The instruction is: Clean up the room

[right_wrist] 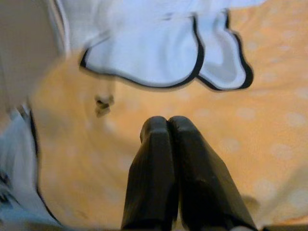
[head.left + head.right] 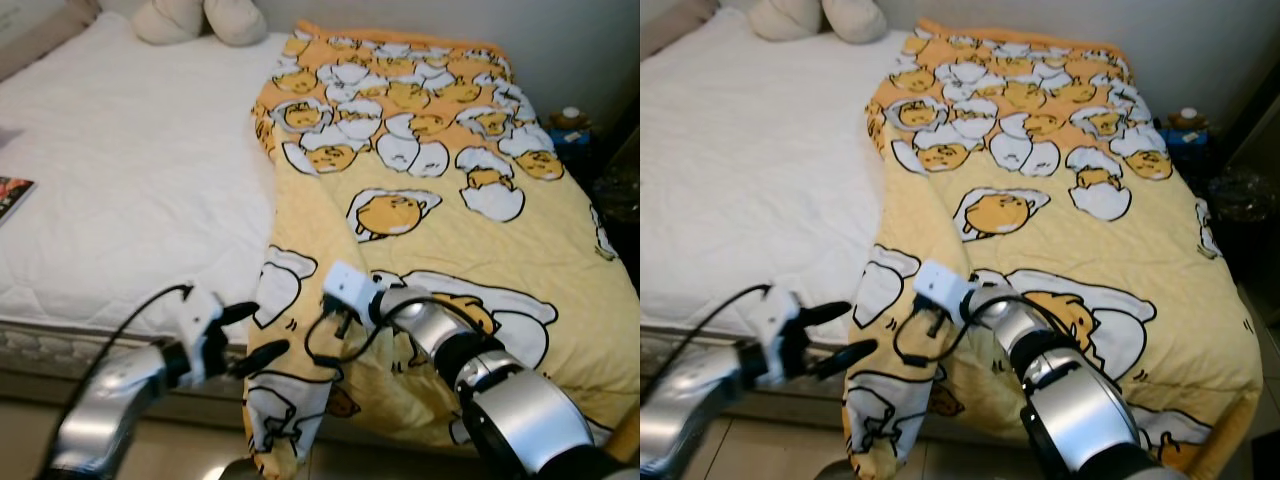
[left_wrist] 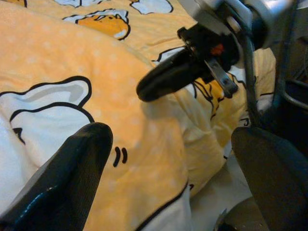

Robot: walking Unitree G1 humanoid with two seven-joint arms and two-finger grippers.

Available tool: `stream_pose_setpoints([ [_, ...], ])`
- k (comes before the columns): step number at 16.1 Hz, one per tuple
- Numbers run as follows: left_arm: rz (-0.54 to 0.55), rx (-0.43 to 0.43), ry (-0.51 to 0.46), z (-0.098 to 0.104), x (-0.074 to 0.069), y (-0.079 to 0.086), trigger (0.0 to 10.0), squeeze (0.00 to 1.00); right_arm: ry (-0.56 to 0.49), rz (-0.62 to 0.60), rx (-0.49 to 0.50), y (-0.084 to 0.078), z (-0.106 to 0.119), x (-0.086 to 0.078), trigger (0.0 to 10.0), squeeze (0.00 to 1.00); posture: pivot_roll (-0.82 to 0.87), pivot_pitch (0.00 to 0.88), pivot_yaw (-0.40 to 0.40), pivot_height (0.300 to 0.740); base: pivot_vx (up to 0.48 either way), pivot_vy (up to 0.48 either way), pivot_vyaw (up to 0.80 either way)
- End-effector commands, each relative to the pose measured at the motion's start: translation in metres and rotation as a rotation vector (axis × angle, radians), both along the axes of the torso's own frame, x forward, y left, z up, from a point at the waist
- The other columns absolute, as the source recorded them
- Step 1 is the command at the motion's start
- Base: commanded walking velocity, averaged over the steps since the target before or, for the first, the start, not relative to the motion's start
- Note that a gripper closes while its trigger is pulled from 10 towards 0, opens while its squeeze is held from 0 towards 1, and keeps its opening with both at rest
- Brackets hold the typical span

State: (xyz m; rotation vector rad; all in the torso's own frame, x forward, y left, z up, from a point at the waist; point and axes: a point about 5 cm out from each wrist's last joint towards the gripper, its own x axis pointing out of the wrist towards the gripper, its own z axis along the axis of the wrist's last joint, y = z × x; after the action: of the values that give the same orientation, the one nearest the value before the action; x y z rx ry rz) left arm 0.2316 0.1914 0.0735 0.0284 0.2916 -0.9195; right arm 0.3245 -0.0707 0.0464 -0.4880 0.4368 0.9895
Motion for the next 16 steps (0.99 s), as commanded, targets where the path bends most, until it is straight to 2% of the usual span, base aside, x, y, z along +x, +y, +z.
stream_pose_setpoints([
  [1,0.031,-0.005,-0.016,0.012,0.0,0.003,10.0,0.0,0.029,-0.047,0.082,-0.006,0.002,0.001,0.0,0.0,0.08,0.0,-0.006,0.74,0.0,0.0,0.0],
  [4,0.085,0.001,0.036,0.011,0.002,0.002,10.0,0.0,0.034,-0.083,0.12,-0.009,0.005,0.004,0.0,0.0,0.08,0.0,-0.014,0.74,0.0,0.0,0.0],
  [5,0.067,0.027,0.068,0.001,0.0,0.0,10.0,0.0,0.024,-0.057,0.09,-0.01,0.004,0.003,0.0,0.0,0.08,0.0,-0.024,0.74,0.0,0.0,0.0],
  [8,0.088,0.036,0.093,-0.007,-0.003,0.0,10.0,0.0,-0.052,0.064,-0.087,-0.012,-0.004,-0.003,0.0,0.0,0.08,0.0,-0.024,0.74,0.0,0.0,0.0],
  [11,0.141,0.034,0.122,-0.021,0.001,0.0,10.0,0.0,-0.087,0.108,-0.148,-0.01,-0.008,-0.006,0.0,0.0,0.08,0.0,-0.021,0.74,0.0,0.0,0.0],
  [12,0.164,0.051,0.138,-0.028,0.003,0.003,10.0,0.0,-0.088,0.099,-0.119,-0.01,-0.005,-0.005,0.0,0.0,0.08,0.0,-0.026,0.74,0.0,0.0,0.0],
  [13,0.175,0.056,0.14,-0.03,0.004,0.004,10.0,0.0,-0.091,0.087,-0.094,-0.01,-0.003,-0.004,0.7,0.18,0.08,0.0,-0.027,0.74,0.0,0.0,0.0],
  [14,0.193,0.057,0.14,-0.032,0.008,0.008,10.0,0.0,-0.096,0.069,-0.071,-0.012,0.0,-0.001,10.0,1.0,0.08,0.0,-0.028,0.74,0.0,0.0,0.0],
  [16,0.19,0.042,0.14,-0.032,0.013,0.009,10.0,0.0,-0.082,0.081,-0.046,-0.016,0.005,0.001,10.0,1.0,0.07,0.0,-0.028,0.74,0.0,0.0,0.0],
])
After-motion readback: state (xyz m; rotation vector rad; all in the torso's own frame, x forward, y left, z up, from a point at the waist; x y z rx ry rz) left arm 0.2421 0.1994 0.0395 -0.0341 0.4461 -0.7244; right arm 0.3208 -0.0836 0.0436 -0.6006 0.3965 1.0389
